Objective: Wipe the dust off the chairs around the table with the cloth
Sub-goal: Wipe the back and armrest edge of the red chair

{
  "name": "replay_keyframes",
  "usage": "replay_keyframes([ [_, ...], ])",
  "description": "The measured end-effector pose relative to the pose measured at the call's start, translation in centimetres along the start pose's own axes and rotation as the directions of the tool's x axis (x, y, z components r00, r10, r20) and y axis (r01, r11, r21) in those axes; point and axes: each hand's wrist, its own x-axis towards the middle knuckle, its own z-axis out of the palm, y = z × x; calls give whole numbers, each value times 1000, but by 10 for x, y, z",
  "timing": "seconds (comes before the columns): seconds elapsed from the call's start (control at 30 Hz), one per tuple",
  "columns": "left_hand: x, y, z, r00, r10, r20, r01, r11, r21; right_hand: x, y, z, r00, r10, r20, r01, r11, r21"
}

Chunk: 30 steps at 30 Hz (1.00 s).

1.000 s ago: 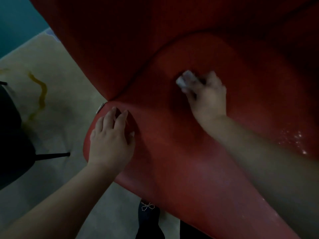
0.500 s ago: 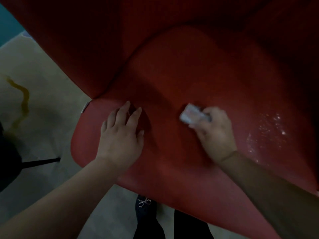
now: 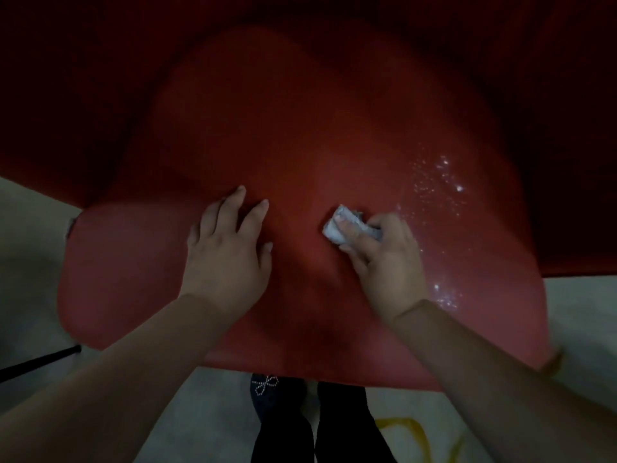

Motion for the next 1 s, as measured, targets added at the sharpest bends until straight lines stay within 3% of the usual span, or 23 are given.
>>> replay_keyframes([
  [0.2,7,31,13,999,34,-33,-33,999,26,-69,-7,4,993,-106,52,107,994,-25],
  [0.33,8,45,21,997,71,-44,-69,997,44,-77,31,-15,999,31,-44,-36,993,-112],
  [0.43,8,55,25,995,77,-71,-74,997,36,-90,26,-11,990,105,-92,-108,994,-27],
  [0.57,7,67,32,989,115,-91,-109,992,63,-125,23,-4,990,-136,32,138,989,-51],
  [0.73,4,72,39,985,149,-91,-141,986,90,-105,77,-32,992,33,-122,-53,985,-167],
  [0.83,3,73,39,986,135,-98,-126,987,96,-103,70,-31,977,125,-170,-140,987,-77],
  [0.9,1,75,39,987,125,-105,-115,988,99,-114,47,-20,989,103,-111,-100,995,29],
  [1.0,-1,79,41,985,136,-106,-124,986,111,-138,29,-10,992,-118,51,119,993,-14],
])
